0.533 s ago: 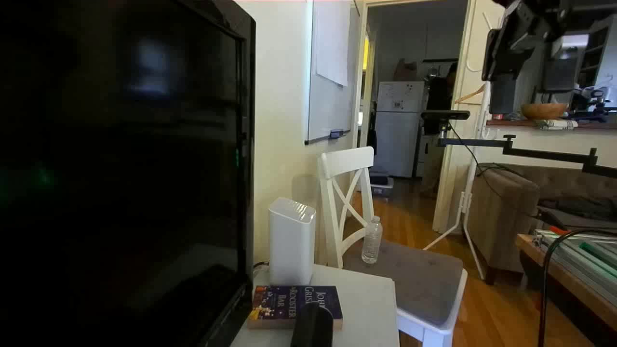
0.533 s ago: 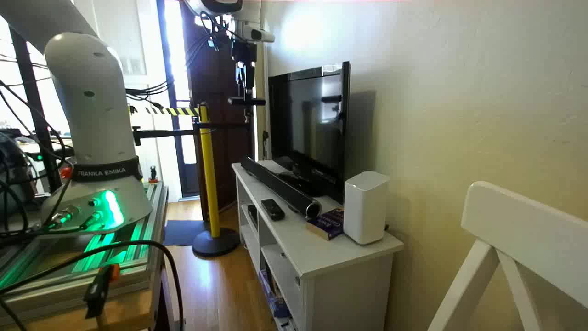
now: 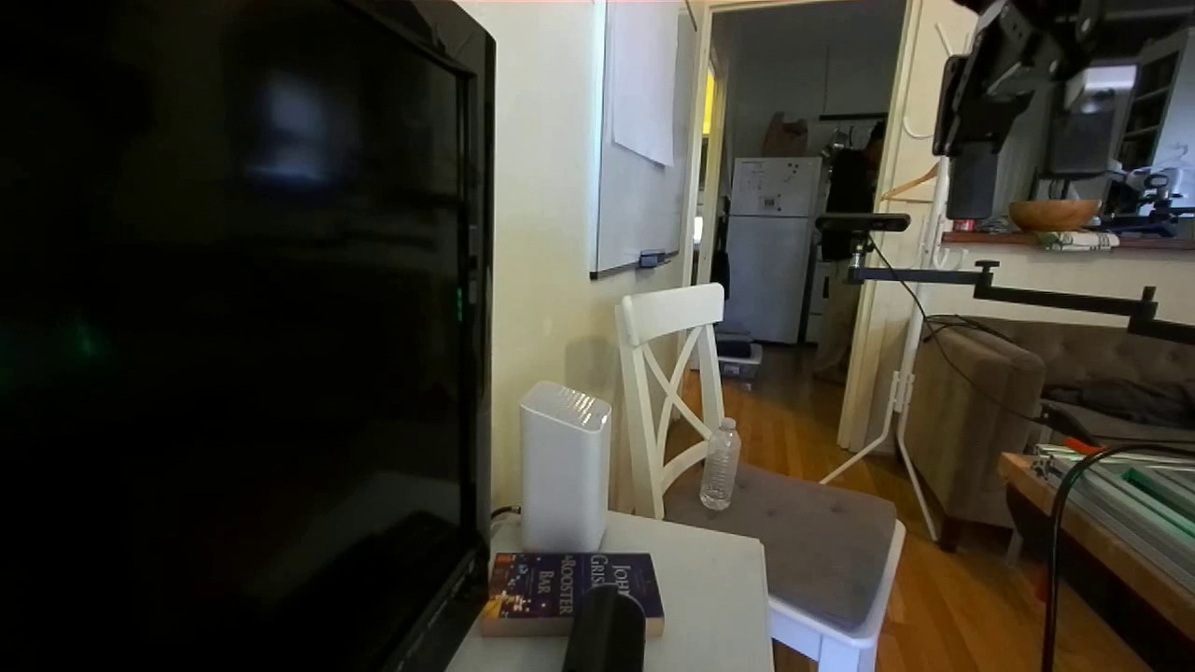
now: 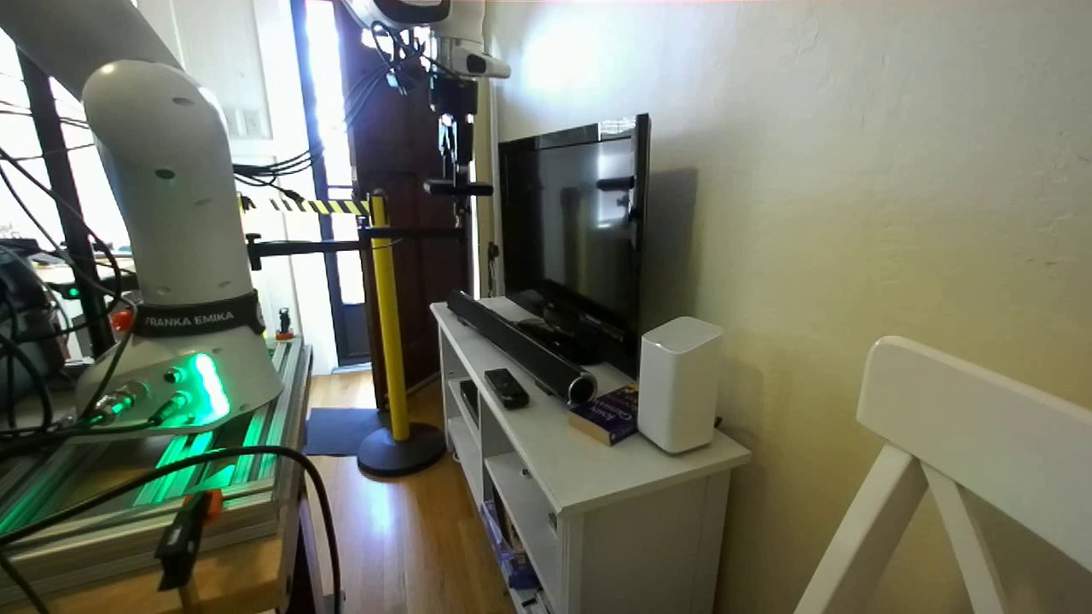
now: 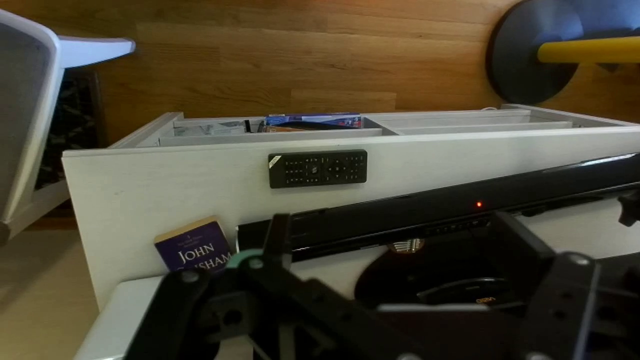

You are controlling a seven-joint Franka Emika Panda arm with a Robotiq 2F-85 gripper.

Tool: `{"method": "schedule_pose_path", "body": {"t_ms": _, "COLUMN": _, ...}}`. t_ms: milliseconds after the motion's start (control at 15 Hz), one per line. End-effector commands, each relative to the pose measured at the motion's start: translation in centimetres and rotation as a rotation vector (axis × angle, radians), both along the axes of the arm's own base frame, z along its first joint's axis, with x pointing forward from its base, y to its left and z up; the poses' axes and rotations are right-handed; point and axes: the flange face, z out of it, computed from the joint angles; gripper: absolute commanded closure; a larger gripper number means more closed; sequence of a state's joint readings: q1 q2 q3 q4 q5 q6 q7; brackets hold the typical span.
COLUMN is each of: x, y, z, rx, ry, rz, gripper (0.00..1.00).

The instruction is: Put the empty clear bottle on the TV cabinet.

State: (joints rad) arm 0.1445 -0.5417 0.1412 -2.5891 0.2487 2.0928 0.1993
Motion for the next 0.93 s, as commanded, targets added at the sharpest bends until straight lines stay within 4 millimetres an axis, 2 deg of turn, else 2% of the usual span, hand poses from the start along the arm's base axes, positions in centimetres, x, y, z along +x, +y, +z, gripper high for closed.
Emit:
{"method": "schedule_pose_path", "body": {"t_ms": 0, "x": 0.9, "y": -4.1, "z": 0.7, "rx": 0.017, "ry": -0.047, "rz": -0.168, "gripper": 0.0}}
{"method": "schedule_pose_path", "body": {"t_ms": 67, "x": 1.0, "y": -5.8, "z": 0.7, "rx": 0.022, "ry": -0.053, "rz": -0.215, "gripper": 0.0}}
{"method": "schedule_pose_path", "body": {"t_ms": 333, "x": 0.5, "y": -15.9, "z": 0.0, "rx": 0.045, "ry": -0.057, "rz": -0.432, "gripper": 0.0}}
{"method": "schedule_pose_path", "body": {"t_ms": 667, "x": -0.4, "y": -30.3, "z": -2.8, "rx": 0.06, "ry": -0.115, "rz": -0.755, "gripper": 0.0}}
{"method": "schedule_pose_path", "body": {"t_ms": 867, "x": -0.3, "y": -36.5, "z": -4.9, "rx": -0.016, "ry": -0.208, "rz": -0.91, "gripper": 0.0}}
